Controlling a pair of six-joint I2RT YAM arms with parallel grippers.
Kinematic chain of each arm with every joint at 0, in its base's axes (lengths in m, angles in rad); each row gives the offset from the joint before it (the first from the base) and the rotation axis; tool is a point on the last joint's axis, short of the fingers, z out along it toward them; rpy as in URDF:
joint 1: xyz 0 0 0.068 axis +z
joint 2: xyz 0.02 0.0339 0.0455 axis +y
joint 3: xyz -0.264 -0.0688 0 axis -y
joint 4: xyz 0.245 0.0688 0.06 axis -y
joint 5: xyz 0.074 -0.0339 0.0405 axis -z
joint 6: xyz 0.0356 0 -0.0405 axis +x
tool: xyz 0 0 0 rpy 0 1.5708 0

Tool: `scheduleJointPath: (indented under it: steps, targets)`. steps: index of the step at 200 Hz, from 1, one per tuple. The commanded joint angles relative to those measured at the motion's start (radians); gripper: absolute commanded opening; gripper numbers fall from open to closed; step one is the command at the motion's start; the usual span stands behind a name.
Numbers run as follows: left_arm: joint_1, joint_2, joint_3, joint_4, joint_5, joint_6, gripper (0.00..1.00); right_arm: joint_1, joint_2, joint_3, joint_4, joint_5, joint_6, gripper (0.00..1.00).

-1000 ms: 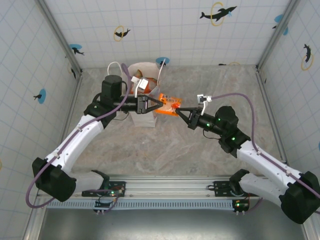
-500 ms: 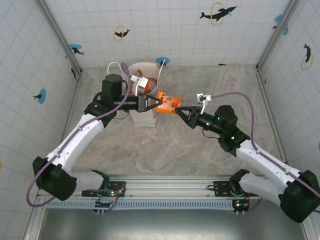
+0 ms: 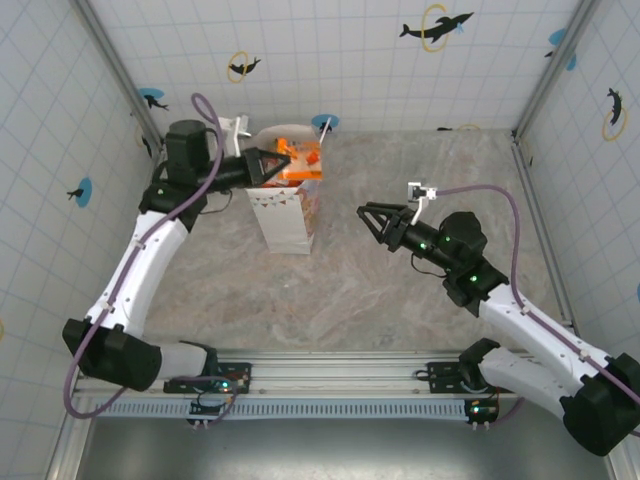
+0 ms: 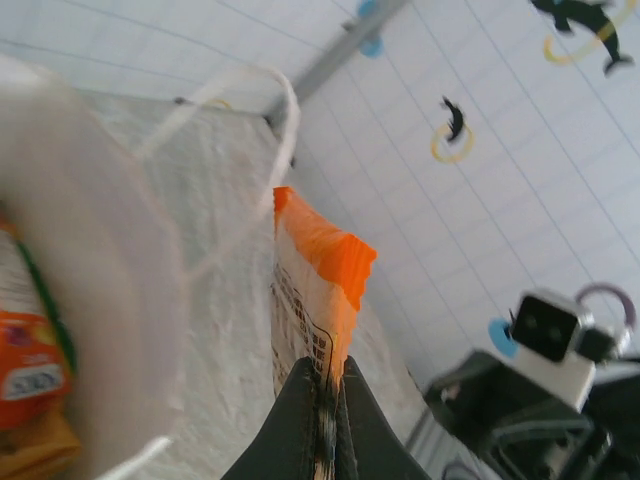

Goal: Place the snacks into the paper bag

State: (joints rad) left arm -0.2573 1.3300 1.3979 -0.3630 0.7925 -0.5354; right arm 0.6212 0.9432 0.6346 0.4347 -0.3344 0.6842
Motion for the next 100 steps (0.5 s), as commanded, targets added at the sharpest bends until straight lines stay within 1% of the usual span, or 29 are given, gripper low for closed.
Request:
scheduleJointPath:
  steps: [1, 37, 59, 83, 100]
  targets:
    - [0.04, 0.032, 0.089, -0.079, -0.046, -0.041, 0.0, -0.002, -0.011, 0.014, 0.021, 0.023, 0.003, 0.44]
    - [0.077, 0.086, 0.159, -0.114, -0.068, -0.065, 0.0, -0.003, 0.005, 0.019, 0.004, 0.017, 0.006, 0.45]
    - [0.085, 0.119, 0.185, -0.14, -0.081, -0.069, 0.0, -0.003, 0.012, 0.023, -0.006, 0.016, 0.005, 0.45]
    - [0.086, 0.15, 0.188, -0.14, -0.066, -0.077, 0.0, -0.003, 0.023, 0.023, -0.003, 0.014, 0.005, 0.44]
    - [0.086, 0.182, 0.218, -0.18, -0.091, -0.065, 0.0, -0.002, 0.034, 0.025, 0.003, 0.011, 0.01, 0.44]
